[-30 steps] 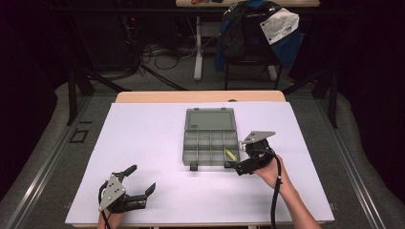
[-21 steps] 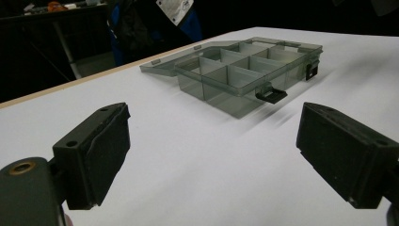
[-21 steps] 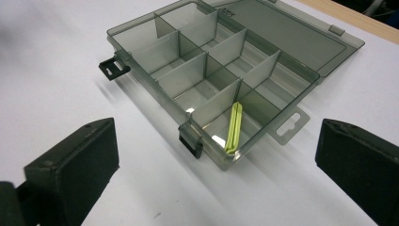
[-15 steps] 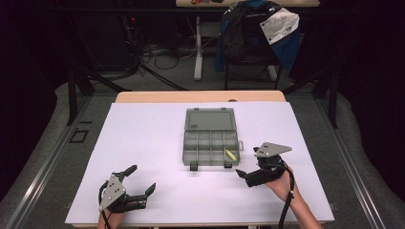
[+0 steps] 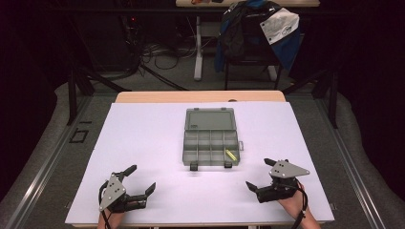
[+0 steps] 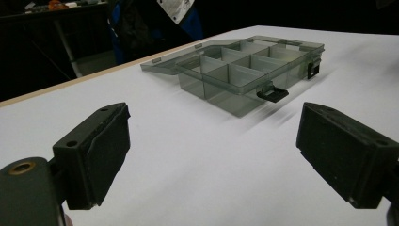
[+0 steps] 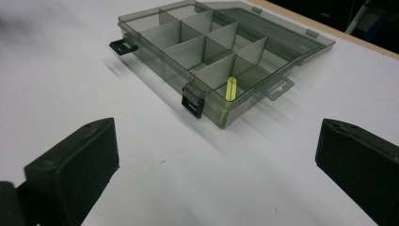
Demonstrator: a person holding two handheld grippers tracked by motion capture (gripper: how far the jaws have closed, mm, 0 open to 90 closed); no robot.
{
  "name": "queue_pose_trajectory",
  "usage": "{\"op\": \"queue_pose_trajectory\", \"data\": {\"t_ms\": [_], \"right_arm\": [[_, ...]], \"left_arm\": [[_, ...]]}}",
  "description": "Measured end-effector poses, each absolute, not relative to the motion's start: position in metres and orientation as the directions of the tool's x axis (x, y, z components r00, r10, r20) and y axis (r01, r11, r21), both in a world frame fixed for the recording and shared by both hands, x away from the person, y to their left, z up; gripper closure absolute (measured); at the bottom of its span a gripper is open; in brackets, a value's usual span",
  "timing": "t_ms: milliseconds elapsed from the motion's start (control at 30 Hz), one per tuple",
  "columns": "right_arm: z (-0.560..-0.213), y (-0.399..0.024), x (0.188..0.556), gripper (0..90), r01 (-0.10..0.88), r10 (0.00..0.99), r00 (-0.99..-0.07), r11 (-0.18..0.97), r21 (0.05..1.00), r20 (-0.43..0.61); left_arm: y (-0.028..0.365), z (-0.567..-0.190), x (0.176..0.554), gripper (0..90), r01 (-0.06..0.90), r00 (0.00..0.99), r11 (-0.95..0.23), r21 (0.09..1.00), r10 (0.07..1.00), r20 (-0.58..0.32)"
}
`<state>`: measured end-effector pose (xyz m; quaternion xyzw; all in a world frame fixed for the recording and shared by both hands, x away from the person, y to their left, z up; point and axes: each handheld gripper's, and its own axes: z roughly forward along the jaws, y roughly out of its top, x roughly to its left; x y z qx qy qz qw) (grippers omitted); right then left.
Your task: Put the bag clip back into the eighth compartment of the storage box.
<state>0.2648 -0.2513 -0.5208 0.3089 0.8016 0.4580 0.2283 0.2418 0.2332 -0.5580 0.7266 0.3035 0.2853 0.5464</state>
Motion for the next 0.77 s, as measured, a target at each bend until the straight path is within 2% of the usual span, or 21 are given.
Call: {"op": "queue_pose_trajectory", "data": {"t_ms": [367, 767], "right_arm": [[-0.535, -0.256, 0.246, 0.0, 0.2, 0.713, -0.685, 0.38, 0.903, -0.148], [-0.541, -0.263, 0.239, 0.0, 0.175, 0.716, -0.684, 0.35, 0.92, -0.142]], "left_arm": [[0.234, -0.558, 0.241, 10.2, 0.13, 0.654, -0.218, 0.967, 0.752, 0.082], [0.233, -0.557, 0.241, 10.3, 0.123, 0.654, -0.226, 0.966, 0.751, 0.092]]}}
